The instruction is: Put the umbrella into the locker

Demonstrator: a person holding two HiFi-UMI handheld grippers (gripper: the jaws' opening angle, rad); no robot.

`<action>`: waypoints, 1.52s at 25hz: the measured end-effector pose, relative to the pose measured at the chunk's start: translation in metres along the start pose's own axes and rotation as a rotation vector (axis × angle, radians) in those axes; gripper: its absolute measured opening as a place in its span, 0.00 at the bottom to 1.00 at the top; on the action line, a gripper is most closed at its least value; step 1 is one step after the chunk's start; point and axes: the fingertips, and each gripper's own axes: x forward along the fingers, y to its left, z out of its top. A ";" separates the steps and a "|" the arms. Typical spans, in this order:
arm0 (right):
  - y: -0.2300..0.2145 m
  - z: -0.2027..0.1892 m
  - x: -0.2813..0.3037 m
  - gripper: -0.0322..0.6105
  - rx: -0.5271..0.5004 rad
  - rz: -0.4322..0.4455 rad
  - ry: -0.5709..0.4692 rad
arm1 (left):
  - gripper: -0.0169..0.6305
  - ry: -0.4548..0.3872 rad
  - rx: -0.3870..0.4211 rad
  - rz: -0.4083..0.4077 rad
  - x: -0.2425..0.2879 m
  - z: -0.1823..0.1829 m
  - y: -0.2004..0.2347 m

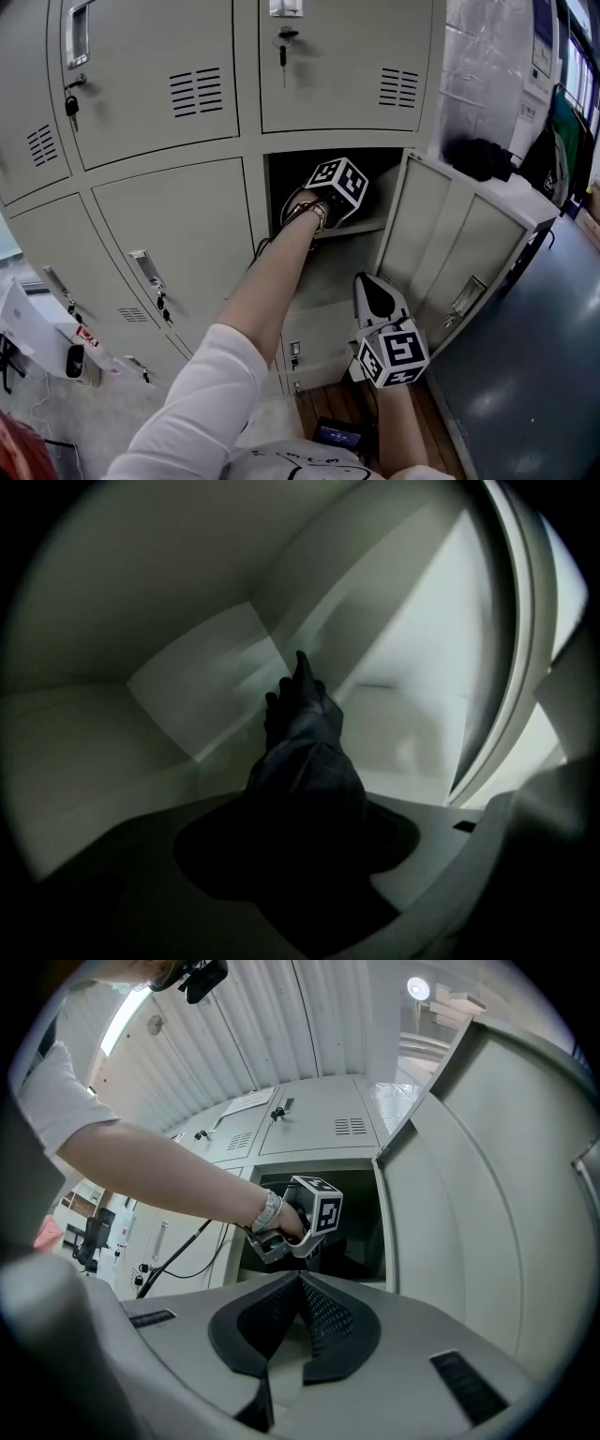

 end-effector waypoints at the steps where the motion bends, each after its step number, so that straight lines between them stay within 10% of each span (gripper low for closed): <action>1: 0.001 0.000 -0.001 0.09 0.000 -0.001 0.000 | 0.46 -0.007 0.003 0.016 0.000 0.000 0.001; 14: 0.009 0.002 -0.013 0.09 0.001 -0.007 0.014 | 0.68 -0.177 -0.061 0.045 -0.012 0.010 -0.008; 28: 0.019 0.016 -0.037 0.09 0.019 -0.066 0.021 | 0.67 -0.407 -0.130 -0.117 -0.075 0.004 -0.037; 38: 0.045 0.040 -0.059 0.09 -0.019 -0.075 0.018 | 0.49 -0.556 -0.140 -0.323 -0.126 -0.038 -0.078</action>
